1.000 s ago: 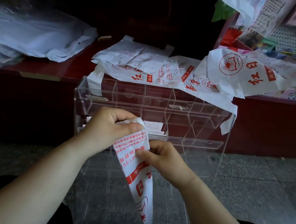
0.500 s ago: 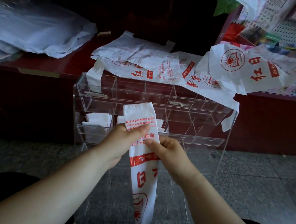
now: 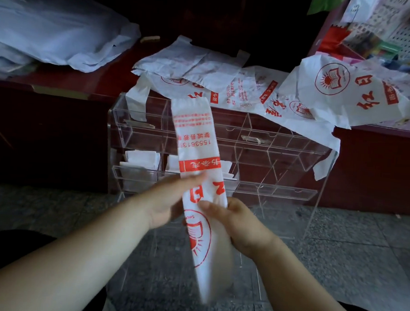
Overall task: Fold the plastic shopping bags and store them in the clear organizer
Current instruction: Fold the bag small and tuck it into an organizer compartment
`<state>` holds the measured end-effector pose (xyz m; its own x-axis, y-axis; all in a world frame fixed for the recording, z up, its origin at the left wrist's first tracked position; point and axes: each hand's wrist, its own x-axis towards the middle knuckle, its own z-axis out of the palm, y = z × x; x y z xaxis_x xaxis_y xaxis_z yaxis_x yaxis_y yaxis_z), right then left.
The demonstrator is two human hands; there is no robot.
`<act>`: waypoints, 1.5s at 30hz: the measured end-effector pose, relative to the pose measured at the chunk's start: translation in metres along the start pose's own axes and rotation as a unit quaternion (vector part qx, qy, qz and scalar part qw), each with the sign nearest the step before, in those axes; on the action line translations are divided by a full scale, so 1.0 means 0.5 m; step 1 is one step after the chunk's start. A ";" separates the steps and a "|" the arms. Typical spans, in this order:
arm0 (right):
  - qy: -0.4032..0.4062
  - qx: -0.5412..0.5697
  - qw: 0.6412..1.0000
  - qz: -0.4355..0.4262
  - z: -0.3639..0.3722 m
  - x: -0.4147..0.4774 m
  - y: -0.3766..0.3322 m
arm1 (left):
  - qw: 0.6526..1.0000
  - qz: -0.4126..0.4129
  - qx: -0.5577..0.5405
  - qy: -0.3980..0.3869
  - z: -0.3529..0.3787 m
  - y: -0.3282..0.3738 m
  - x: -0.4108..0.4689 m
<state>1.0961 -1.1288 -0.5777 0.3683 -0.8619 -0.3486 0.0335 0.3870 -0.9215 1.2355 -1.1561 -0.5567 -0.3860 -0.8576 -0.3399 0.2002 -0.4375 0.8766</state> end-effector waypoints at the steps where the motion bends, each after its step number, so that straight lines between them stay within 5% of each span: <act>1: 0.001 0.014 1.000 -0.006 0.000 0.001 0.000 | 1.000 -0.009 0.014 -0.009 0.010 -0.014 0.001; 15: -0.068 -0.040 0.996 0.038 0.002 0.006 0.032 | 0.972 0.111 -0.047 0.204 -0.057 0.054 0.039; 23: -0.036 0.004 0.999 -0.005 -0.012 0.003 0.019 | 0.998 0.020 -0.007 0.056 -0.001 -0.021 0.022; 34: -0.078 -0.114 0.988 0.074 0.001 -0.012 0.017 | 0.979 0.067 -0.032 0.189 -0.050 0.013 0.051; 39: 0.039 -0.397 0.917 0.026 -0.005 -0.035 -0.015 | 0.983 0.054 -0.043 0.168 -0.051 0.012 0.051; 45: 0.100 -0.437 0.887 -0.108 -0.024 -0.040 -0.030 | 0.994 0.019 -0.044 0.093 -0.043 0.000 0.045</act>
<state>1.0770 -1.1210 -0.5591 0.2664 -0.9595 -0.0918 -0.6829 -0.1207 -0.7204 1.2459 -1.1813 -0.5716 -0.2045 -0.9057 -0.3712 0.2932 -0.4185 0.8596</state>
